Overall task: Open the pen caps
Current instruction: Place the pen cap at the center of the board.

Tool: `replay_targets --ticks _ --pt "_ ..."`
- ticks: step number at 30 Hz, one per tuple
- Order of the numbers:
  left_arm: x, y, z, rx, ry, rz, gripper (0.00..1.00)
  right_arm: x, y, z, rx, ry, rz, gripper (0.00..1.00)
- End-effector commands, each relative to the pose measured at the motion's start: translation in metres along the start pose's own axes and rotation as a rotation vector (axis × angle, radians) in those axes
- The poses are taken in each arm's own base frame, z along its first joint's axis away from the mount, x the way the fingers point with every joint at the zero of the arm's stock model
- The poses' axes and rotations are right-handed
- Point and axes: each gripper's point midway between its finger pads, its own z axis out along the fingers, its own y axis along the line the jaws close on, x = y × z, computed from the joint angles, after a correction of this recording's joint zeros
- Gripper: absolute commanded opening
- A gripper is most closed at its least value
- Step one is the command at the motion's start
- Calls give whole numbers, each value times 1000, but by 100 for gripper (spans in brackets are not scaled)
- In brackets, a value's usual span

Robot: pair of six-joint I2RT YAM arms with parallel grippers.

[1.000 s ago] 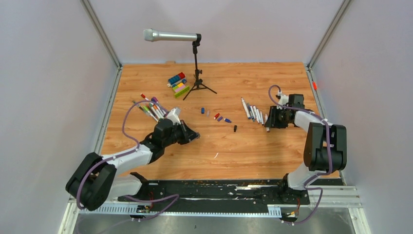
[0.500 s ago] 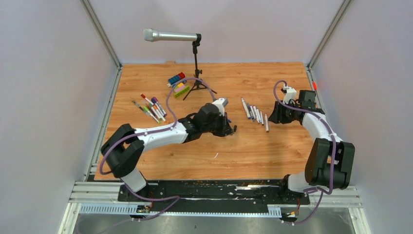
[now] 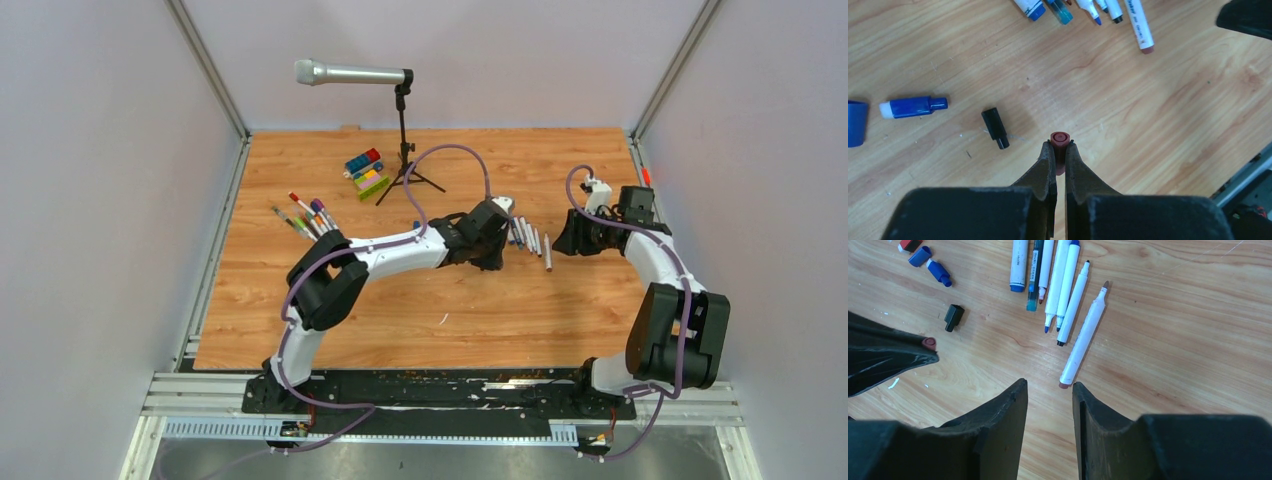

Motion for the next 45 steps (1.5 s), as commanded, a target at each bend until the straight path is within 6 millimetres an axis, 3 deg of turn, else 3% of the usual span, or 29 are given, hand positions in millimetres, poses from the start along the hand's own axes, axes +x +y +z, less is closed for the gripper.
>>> replay_targets --ticks 1,12,22,25,29,32,34,39,42,45 --pt "-1 5 10 -50 31 54 6 -23 3 -10 -13 -60 -50 39" --pt "4 10 37 -87 78 69 13 -22 3 -10 -21 -57 -46 39" --pt "-5 8 33 -99 68 89 40 -23 3 -12 -22 -62 -42 39" --pt "-15 2 25 -84 43 97 41 -23 3 -13 -22 -67 -39 39" --pt "-34 -6 1 -61 -19 116 41 -24 2 -16 -23 -75 -35 39" --pt "-59 -11 -35 -38 -133 138 40 -25 5 -20 -38 -86 -46 39" --pt "-67 -5 -56 -47 -189 160 40 -26 7 -23 -55 -95 -59 39" --pt "-76 33 -116 -157 -336 191 46 -28 17 -29 -104 -107 -101 39" --pt "-74 63 -149 -246 -411 194 57 -28 22 -31 -131 -115 -121 39" --pt "-66 91 -174 -302 -459 161 74 -29 26 -32 -146 -121 -131 39"
